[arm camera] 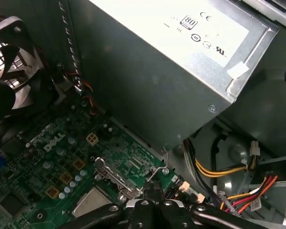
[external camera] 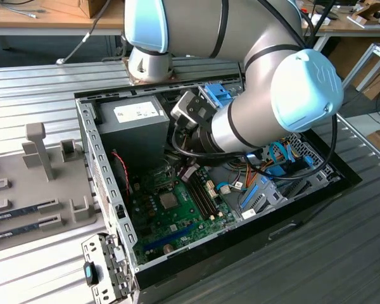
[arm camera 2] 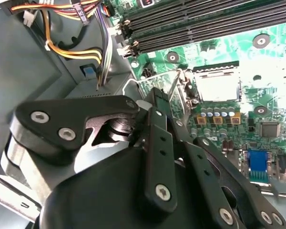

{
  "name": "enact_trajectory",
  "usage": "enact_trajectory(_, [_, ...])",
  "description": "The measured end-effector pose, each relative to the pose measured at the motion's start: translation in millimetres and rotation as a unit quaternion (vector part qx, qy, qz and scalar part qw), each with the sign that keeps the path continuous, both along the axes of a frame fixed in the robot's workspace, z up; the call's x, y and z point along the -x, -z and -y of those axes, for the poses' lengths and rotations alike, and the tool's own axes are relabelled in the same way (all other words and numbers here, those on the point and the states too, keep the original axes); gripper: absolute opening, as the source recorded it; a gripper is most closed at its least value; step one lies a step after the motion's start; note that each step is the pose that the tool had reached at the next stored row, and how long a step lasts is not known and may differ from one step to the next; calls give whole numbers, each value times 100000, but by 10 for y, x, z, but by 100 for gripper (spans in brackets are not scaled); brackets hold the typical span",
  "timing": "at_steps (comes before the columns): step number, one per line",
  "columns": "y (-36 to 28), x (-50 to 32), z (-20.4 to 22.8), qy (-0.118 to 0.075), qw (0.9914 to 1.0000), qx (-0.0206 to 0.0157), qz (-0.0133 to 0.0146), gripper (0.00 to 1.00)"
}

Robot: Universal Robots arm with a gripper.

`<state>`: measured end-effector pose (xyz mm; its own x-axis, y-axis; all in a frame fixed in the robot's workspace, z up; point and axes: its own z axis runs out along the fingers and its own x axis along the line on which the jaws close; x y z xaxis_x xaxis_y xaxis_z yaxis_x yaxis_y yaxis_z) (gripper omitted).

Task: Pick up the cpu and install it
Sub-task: 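Close the cpu cover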

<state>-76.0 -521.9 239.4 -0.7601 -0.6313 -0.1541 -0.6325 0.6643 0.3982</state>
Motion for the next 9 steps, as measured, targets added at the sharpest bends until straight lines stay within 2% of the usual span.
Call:
enact_trajectory(3, [0, 0, 69, -1, 99999, -325, 0, 11])
enact_trajectory(9, [0, 0, 136, 0, 99998, -582, -3, 11])
